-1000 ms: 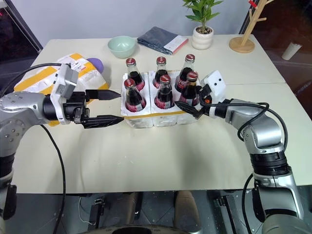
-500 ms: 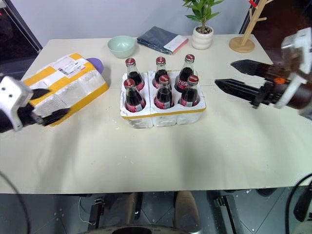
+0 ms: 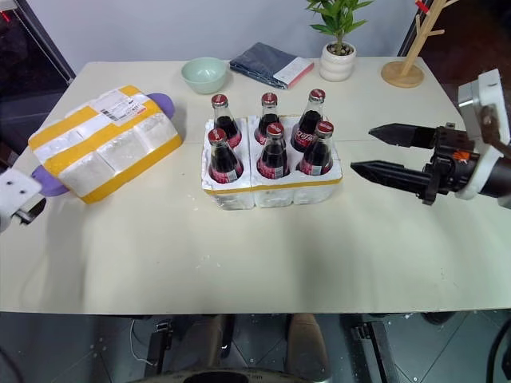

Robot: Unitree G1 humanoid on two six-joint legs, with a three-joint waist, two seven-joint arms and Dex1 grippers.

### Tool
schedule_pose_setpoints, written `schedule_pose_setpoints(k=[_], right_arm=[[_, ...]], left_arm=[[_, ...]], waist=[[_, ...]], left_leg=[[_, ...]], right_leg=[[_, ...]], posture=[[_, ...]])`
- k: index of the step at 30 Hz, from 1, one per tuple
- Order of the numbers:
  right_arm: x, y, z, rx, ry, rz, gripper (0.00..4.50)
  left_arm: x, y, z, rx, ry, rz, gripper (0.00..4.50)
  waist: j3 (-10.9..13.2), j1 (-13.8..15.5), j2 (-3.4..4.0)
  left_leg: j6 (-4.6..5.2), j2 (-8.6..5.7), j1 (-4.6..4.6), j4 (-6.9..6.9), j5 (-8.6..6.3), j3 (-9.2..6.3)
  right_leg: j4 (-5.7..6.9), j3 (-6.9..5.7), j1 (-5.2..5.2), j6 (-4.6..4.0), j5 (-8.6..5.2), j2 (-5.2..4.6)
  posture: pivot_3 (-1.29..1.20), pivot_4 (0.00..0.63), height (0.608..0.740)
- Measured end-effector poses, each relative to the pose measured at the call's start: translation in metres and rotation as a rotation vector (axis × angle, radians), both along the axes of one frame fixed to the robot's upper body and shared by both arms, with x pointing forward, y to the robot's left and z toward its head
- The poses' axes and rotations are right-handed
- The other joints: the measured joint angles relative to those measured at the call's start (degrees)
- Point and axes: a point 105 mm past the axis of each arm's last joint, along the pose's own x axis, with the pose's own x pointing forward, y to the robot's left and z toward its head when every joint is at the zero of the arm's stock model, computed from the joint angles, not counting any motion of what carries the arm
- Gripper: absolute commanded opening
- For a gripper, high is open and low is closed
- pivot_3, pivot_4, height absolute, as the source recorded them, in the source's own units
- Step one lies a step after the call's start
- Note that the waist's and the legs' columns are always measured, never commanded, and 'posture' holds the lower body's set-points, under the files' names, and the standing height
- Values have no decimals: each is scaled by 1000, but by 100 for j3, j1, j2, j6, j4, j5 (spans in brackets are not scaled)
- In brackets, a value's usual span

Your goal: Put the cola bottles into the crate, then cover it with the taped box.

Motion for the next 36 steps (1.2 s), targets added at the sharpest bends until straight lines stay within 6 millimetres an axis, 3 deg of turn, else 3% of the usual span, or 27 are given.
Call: schedule_pose_setpoints(k=[6, 11, 15, 19, 23, 25, 32, 36], right_arm=[[-9, 6, 0, -10, -4, 42, 4444], [-11, 2, 16, 17, -55, 16, 4444], [-10, 2, 17, 23, -56, 4, 4444], [-11, 2, 18, 23, -50, 10, 4500], [-16, 1, 23, 24, -47, 14, 4500], [-17, 1, 24, 17, -52, 11, 4500], [-14, -3, 22, 6, -63, -15, 4500], [-9, -11, 21, 6, -58, -54, 4500]], left_arm=[[21, -7, -28, 54, 27, -32, 4500], [34, -3, -27, 93, 20, -24, 4500], [46, -5, -26, 109, 10, -29, 4500], [53, -8, -26, 128, 13, -50, 3296], [56, -7, -22, 129, -10, -48, 1295], [57, -4, -12, 142, -36, -39, 650], [58, -4, 3, 170, -47, -59, 650], [70, -31, 49, 187, -143, -164, 650]], waist=[[0, -33, -3], [-2, -4, -6], [-4, 0, -9], [-4, -10, -10], [-4, -15, -9], [-7, -8, -10], [-6, -12, -12], [-4, 23, -17]], left_leg=[[0, 1, 2, 4, 0, 1], [0, 0, 1, 7, 0, 1], [0, -2, 0, 9, 0, 1], [0, -1, 1, 9, 0, 1], [0, -1, 2, 9, 0, 1], [0, -1, 5, 11, 0, 1], [-1, -2, 2, 13, 1, 1], [-1, -3, -8, 26, 1, -1]], right_leg=[[12, 0, -4, 8, 5, 1], [11, -1, 0, 9, 5, 1], [10, -1, 2, 13, 7, 0], [11, 0, 1, 13, 7, 0], [20, -1, -1, 13, 7, 0], [24, 0, 2, 13, 7, 0], [28, 0, -3, 13, 7, -2], [29, -1, -3, 13, 7, -2]], posture=[[0, 150, 739], [0, 150, 739], [0, 150, 739], [0, 150, 739], [0, 150, 739], [0, 150, 739], [0, 150, 739], [0, 150, 739]])
